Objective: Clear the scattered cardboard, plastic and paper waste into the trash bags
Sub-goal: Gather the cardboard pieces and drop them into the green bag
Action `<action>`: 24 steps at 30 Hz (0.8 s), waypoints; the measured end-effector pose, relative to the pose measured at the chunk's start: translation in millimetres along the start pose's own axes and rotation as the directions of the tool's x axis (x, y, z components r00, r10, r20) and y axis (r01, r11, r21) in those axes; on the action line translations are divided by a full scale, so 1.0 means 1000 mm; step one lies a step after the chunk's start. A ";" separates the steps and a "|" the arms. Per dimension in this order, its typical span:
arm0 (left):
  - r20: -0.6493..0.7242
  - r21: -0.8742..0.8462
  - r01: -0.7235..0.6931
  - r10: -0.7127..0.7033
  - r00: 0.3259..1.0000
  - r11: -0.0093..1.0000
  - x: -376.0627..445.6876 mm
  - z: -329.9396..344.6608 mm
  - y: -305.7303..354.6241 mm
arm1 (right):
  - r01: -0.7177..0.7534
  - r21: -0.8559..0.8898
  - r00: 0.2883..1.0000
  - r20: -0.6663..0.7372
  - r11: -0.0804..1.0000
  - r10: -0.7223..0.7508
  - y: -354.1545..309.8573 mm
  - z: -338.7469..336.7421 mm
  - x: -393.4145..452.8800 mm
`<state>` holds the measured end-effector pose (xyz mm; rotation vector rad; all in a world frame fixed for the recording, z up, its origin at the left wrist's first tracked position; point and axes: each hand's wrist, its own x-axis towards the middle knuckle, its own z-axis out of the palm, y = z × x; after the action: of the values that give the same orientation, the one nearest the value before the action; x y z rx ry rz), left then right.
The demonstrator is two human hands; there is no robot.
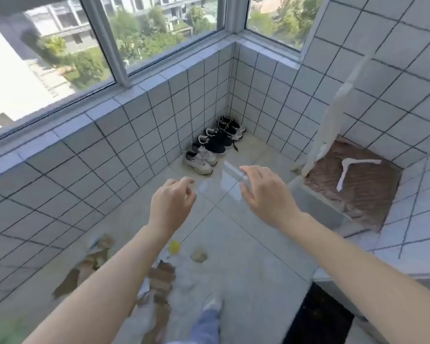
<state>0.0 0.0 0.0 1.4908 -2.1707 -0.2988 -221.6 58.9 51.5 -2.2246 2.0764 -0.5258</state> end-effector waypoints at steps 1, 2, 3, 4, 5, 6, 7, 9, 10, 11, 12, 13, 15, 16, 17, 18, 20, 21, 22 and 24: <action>0.019 -0.010 0.058 -0.058 0.998 0.998 -0.020 -0.003 -0.008 | 0.007 0.029 0.999 0.036 1.000 -0.008 -0.009 0.011 -0.008; 0.005 0.002 0.110 -0.110 0.994 0.994 -0.037 -0.006 -0.014 | 0.022 0.052 0.997 0.072 0.998 -0.026 -0.018 0.019 -0.015; 0.003 0.004 0.151 -0.151 0.988 0.988 -0.061 -0.007 -0.022 | 0.044 0.069 0.993 0.111 0.997 -0.051 -0.027 0.031 -0.027; -0.004 0.024 0.194 -0.194 0.981 0.981 -0.086 -0.011 -0.027 | 0.061 0.077 0.984 0.165 0.995 -0.073 -0.037 0.041 -0.040; 0.004 0.038 0.229 -0.229 0.973 0.973 -0.111 -0.012 -0.034 | 0.089 0.084 0.977 0.187 0.992 -0.103 -0.044 0.054 -0.052; 0.023 0.054 0.265 -0.267 0.964 0.963 -0.136 -0.014 -0.040 | 0.113 0.092 0.969 0.209 0.989 -0.130 -0.053 0.063 -0.064; 0.044 0.066 0.312 -0.315 0.948 0.948 -0.157 -0.018 -0.043 | 0.132 0.111 0.962 0.223 0.985 -0.154 -0.059 0.072 -0.074; 0.060 0.090 0.400 -0.406 0.912 0.912 -0.195 -0.026 -0.052 | 0.166 0.140 0.947 0.253 0.976 -0.197 -0.073 0.087 -0.092; 0.069 0.093 0.437 -0.443 0.894 0.895 -0.213 -0.028 -0.058 | 0.184 0.148 0.936 0.276 0.972 -0.219 -0.080 0.094 -0.101; 0.074 0.089 0.467 -0.474 0.878 0.880 -0.229 -0.030 -0.062 | 0.202 0.157 0.923 0.300 0.967 -0.242 -0.087 0.101 -0.109; 0.071 0.091 0.498 -0.504 0.861 0.862 -0.245 -0.032 -0.065 | 0.218 0.168 0.911 0.319 0.961 -0.262 -0.095 0.107 -0.117; 0.062 0.092 0.528 -0.534 0.843 0.844 -0.261 -0.032 -0.069 | 0.234 0.180 0.902 0.326 0.955 -0.282 -0.101 0.113 -0.123; 0.052 0.077 0.599 -0.604 0.796 0.797 -0.290 -0.033 -0.073 | 0.265 0.195 0.882 0.348 0.944 -0.319 -0.115 0.124 -0.135; 0.053 0.073 0.629 -0.632 0.773 0.774 -0.303 -0.033 -0.076 | 0.273 0.198 0.869 0.369 0.941 -0.330 -0.122 0.128 -0.139; 0.055 0.074 0.645 -0.649 0.759 0.760 -0.317 -0.032 -0.079 | 0.282 0.200 0.855 0.392 0.938 -0.341 -0.128 0.134 -0.144; 0.070 0.072 0.669 -0.673 0.736 0.739 -0.330 -0.032 -0.081 | 0.290 0.200 0.838 0.418 0.936 -0.350 -0.135 0.138 -0.148; 0.082 0.056 0.729 -0.731 0.678 0.682 -0.352 -0.032 -0.087 | 0.302 0.216 0.806 0.462 0.929 -0.370 -0.150 0.147 -0.155; 0.082 0.044 0.752 -0.753 0.653 0.657 -0.361 -0.032 -0.090 | 0.308 0.222 0.793 0.477 0.925 -0.379 -0.157 0.152 -0.157; 0.083 0.029 0.776 -0.776 0.626 0.629 -0.369 -0.033 -0.094 | 0.320 0.218 0.779 0.494 0.922 -0.386 -0.164 0.156 -0.160; 0.090 0.006 0.812 -0.809 0.581 0.584 -0.379 -0.036 -0.099 | 0.341 0.210 0.755 0.520 0.916 -0.400 -0.176 0.163 -0.163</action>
<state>207.5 314.6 -114.2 2.4182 -1.3427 -0.7056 -12.9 204.1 -88.9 -2.3605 1.2975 0.0260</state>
